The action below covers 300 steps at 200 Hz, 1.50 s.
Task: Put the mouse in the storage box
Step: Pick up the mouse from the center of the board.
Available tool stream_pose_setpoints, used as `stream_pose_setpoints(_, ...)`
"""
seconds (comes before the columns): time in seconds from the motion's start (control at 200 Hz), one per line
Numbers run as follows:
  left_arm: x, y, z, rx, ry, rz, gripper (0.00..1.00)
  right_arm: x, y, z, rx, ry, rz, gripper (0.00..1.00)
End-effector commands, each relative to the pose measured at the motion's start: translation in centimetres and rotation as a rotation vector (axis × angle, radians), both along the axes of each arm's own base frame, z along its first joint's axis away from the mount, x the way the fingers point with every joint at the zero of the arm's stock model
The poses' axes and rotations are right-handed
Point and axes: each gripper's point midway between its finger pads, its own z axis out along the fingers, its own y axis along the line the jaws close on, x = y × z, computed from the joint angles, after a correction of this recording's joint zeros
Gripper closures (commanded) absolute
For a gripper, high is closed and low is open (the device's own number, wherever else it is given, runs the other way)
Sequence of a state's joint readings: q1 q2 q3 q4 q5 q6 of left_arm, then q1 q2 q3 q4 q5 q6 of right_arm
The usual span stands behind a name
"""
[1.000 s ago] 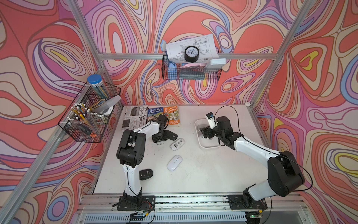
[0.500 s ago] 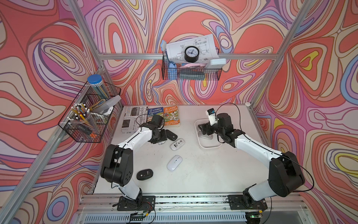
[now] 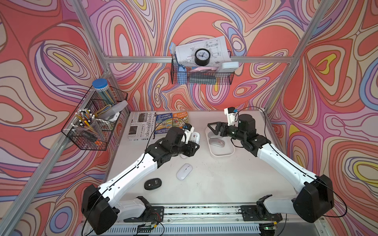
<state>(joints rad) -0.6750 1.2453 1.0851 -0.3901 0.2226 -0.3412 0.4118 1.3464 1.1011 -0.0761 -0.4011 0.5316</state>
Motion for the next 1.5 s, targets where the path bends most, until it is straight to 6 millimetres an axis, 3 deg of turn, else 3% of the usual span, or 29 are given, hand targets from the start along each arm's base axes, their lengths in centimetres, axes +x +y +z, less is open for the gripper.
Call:
stream_pose_setpoints(0.0, -0.2, -1.0, 0.3, -0.008, -0.055, -0.069, 0.56, -1.5, 1.8, 1.0, 0.163, 0.087, 0.067, 0.2)
stream_pose_setpoints(0.366, 0.4, -1.3, -0.2, 0.003, -0.052, -0.059, 0.57, -4.3, 8.4, -2.1, 0.134, 0.206, 0.15, 0.26)
stream_pose_setpoints(0.661, 0.6, -1.2, -1.0, 0.017, -0.041, -0.047, 0.57, -4.5, 9.4, -4.7, 0.105, 0.284, 0.121, 0.36)
stream_pose_setpoints(0.866, 0.8, -1.3, -1.7, 0.03, -0.027, -0.043, 0.56, -4.5, 9.9, -4.8, 0.108, 0.279, 0.143, 0.63)
stream_pose_setpoints(0.956, 0.9, -1.2, -2.2, 0.039, -0.023, -0.037, 0.49, -4.4, 10.1, -4.7, 0.104, 0.267, 0.152, 0.72)
stream_pose_setpoints(1.067, 1.2, -1.0, -2.7, 0.056, -0.019, -0.023, 0.34, -4.2, 10.2, -4.7, 0.083, 0.245, 0.156, 0.76)
stream_pose_setpoints(1.212, 1.0, -0.7, -2.9, 0.067, -0.006, -0.014, 0.19, -2.8, 8.6, -4.9, -0.08, 0.13, 0.098, 0.79)
stream_pose_setpoints(1.337, 0.9, 0.3, -2.8, 0.079, -0.021, 0.02, 0.18, -0.9, 5.4, -5.5, -0.313, -0.024, 0.003, 0.8)
stream_pose_setpoints(1.497, 1.3, 3.0, -4.2, 0.154, -0.017, 0.138, 0.17, 0.8, 0.5, -8.2, -0.656, -0.163, -0.121, 0.81)
